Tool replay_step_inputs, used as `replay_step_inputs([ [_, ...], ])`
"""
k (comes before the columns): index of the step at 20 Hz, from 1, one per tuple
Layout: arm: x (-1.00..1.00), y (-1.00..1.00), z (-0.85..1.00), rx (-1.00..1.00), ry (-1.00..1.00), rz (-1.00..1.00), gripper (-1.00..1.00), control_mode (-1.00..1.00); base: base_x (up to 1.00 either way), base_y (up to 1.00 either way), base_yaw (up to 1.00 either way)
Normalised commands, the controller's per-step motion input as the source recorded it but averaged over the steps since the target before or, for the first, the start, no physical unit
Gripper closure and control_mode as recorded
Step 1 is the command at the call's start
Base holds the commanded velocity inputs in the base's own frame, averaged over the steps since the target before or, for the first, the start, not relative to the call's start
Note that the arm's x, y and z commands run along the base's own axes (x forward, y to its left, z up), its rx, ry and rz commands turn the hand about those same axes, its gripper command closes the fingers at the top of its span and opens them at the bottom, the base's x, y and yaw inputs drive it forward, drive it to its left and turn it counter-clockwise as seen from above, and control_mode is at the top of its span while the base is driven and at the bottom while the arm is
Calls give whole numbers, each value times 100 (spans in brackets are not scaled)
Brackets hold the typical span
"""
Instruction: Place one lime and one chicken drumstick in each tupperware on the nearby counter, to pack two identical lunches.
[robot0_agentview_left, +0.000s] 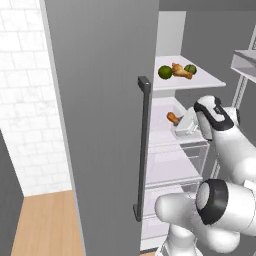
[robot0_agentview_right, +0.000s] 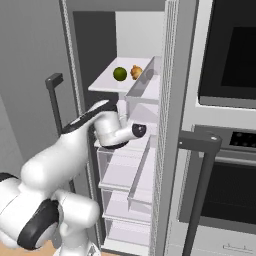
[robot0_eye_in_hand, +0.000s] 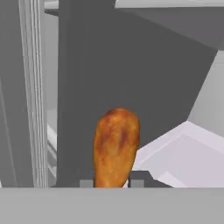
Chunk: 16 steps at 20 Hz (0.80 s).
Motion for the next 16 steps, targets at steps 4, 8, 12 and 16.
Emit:
replay_step_inputs([
  [4, -93, 59, 100, -4, -3, -9, 100, -100, 0, 0, 0],
  [8, -89, 54, 100, -9, 1, -12, 100, -100, 0, 0, 0],
  [12, -100, 21, 100, -8, 24, -13, 100, -100, 0, 0, 0],
  [16, -96, -5, 100, 0, 45, -17, 100, -100, 0, 0, 0],
])
